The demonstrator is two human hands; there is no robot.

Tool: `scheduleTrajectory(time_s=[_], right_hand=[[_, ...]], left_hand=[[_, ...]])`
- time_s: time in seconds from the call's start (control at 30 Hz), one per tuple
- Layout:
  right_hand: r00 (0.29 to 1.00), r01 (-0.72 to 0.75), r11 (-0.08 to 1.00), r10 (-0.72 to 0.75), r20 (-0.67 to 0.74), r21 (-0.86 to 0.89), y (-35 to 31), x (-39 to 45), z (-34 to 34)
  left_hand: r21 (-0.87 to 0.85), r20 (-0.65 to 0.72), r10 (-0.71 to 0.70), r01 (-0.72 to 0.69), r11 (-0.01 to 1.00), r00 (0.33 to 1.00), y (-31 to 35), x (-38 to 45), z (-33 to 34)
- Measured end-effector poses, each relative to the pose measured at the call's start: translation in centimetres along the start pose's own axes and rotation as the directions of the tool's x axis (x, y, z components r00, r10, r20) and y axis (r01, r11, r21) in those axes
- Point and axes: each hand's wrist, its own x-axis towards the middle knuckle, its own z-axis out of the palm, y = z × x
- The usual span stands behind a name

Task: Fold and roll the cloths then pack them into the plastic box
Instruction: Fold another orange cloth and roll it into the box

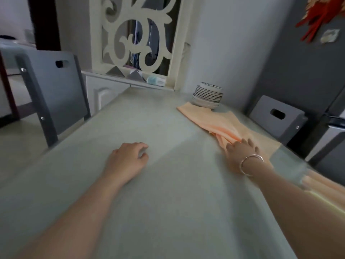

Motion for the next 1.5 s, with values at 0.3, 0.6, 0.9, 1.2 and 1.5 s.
scheduleTrajectory(time_s=[0.3, 0.6, 0.9, 1.2, 1.5], right_hand=[[0.953, 0.255, 0.947, -0.212, -0.216, 0.194, -2.4, -2.0, -1.8], [0.721, 0.294, 0.178, -0.686, -0.095, 0.939, -6.5, -16.1, -6.8], [0.825, 0.478, 0.674, -0.564, -0.025, 0.563, -2.6, -18.7, -2.5], [0.966, 0.228, 0.711, -0.249, -0.066, 0.665, -2.8, -20.3, -1.3], [0.953, -0.016, 0.495, -0.256, 0.164, 0.869, -7.1, -16.7, -2.9]], left_hand=[[-0.068, -0.019, 0.026, -0.027, 0.997, 0.999, 0.1, 0.0, 0.0], [-0.131, 0.035, 0.358, -0.351, 0.927, 0.933, 2.5, -4.1, -0.9], [-0.389, 0.097, 0.194, -0.142, 0.910, 0.976, 2.6, -8.7, -3.1], [-0.694, 0.083, 0.076, 0.003, 0.720, 0.994, 4.5, -9.6, -5.7], [-0.709, 0.316, 0.033, 0.213, 0.672, 0.948, 4.4, -8.7, -3.9]])
